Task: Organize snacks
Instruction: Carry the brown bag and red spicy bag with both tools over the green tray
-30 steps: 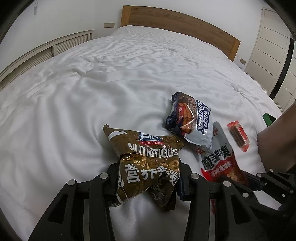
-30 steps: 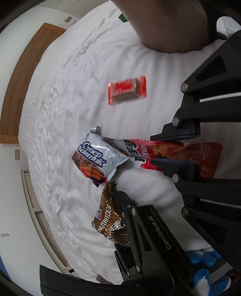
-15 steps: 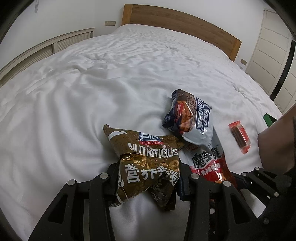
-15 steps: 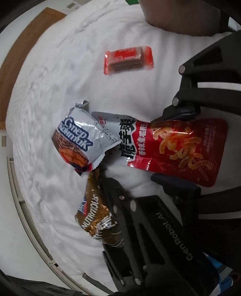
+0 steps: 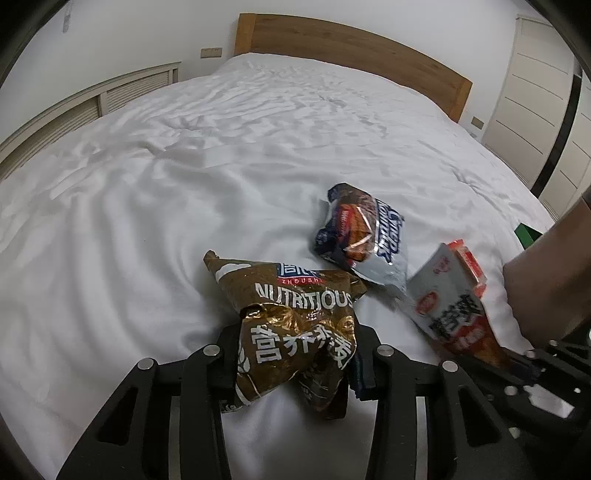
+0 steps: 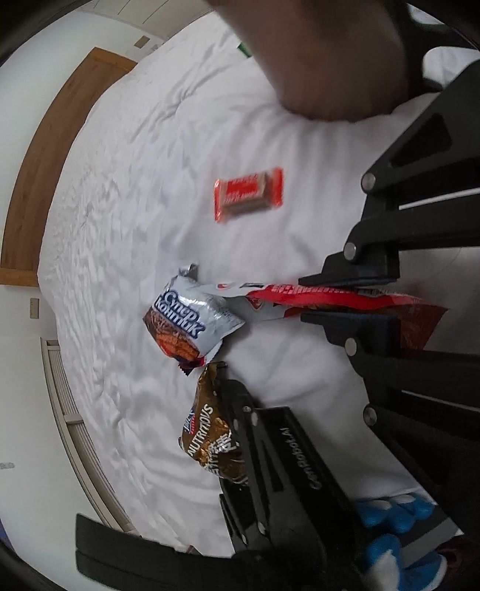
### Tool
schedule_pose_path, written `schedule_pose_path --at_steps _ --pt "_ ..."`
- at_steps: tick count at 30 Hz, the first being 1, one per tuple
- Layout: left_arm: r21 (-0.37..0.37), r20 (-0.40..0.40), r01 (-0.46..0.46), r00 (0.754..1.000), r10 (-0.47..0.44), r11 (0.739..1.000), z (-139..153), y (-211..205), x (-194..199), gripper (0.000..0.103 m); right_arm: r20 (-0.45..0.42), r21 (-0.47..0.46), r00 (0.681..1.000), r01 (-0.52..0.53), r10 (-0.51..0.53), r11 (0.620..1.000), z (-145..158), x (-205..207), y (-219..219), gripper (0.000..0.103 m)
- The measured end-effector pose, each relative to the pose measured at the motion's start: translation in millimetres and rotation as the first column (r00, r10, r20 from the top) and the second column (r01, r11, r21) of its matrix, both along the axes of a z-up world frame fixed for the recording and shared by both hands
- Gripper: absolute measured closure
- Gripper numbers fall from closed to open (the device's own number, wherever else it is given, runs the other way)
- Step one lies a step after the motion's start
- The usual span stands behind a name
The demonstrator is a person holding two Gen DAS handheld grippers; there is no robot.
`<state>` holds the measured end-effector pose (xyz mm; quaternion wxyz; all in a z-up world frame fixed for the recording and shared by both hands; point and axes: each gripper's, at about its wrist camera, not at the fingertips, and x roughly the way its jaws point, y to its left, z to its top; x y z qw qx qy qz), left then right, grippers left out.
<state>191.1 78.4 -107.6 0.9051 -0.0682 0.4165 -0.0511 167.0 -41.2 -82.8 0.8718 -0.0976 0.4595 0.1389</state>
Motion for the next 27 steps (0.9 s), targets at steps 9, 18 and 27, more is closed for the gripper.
schedule_pose_path --at_steps 9,18,27 --pt "-0.025 0.011 0.029 1.000 -0.029 0.999 21.4 -16.1 -33.9 0.067 0.009 0.018 0.996 0.088 -0.088 0.996 32.4 -34.6 -45.1 0.047" --pt "-0.052 -0.037 0.076 0.996 -0.078 0.996 32.7 -33.2 -86.6 0.067 -0.014 0.083 0.990 0.139 -0.138 0.987 45.3 -82.6 -76.1 0.047" --pt "0.030 -0.037 0.212 0.977 -0.210 0.977 55.8 -85.3 -143.1 0.067 -0.016 0.120 0.982 0.191 -0.191 0.974 56.1 -134.1 -109.1 0.047"
